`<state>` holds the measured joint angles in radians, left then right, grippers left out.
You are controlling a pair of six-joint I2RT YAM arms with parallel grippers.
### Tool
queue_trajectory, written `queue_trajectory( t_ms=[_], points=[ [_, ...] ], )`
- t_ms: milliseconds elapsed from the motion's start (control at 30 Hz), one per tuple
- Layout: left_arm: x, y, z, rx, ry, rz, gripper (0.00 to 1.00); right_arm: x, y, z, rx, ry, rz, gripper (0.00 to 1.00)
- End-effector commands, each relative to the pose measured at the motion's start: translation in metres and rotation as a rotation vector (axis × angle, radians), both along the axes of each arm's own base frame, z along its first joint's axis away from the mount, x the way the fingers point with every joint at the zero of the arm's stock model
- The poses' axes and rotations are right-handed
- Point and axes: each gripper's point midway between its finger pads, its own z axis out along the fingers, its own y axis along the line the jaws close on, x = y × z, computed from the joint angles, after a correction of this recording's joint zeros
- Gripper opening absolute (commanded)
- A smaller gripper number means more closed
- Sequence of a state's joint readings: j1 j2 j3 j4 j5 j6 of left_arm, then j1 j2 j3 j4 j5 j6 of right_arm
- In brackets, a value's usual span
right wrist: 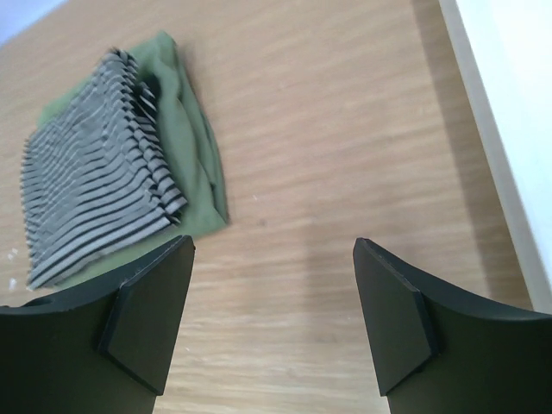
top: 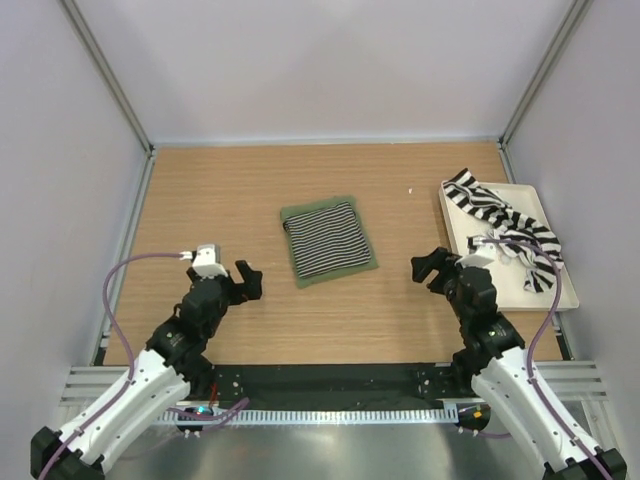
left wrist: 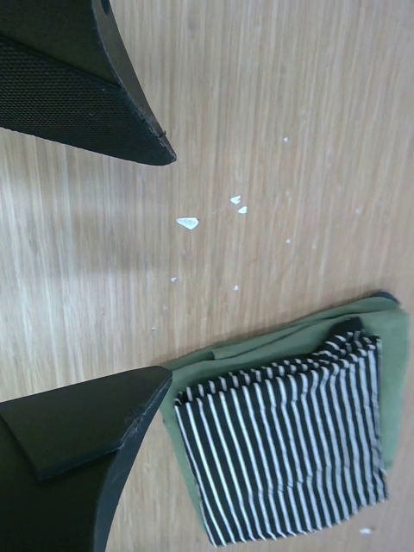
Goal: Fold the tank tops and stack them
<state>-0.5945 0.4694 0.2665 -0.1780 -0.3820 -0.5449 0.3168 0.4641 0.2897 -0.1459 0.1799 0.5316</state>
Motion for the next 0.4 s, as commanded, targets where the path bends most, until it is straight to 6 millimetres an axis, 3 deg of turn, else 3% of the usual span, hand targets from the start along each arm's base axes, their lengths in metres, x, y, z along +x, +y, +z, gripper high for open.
queue_trajectory(
  t_ms=[0,367],
  points=[
    [0.005,0.013,0.020,-0.023,-0.092,0.071,1.00,-0.002,0.003,-0.008,0.061,-0.014,-0.005,0.81],
    [0.000,0.015,0.024,-0.073,-0.129,0.073,1.00,-0.002,-0.001,-0.016,0.071,0.009,-0.045,0.81]
  ],
)
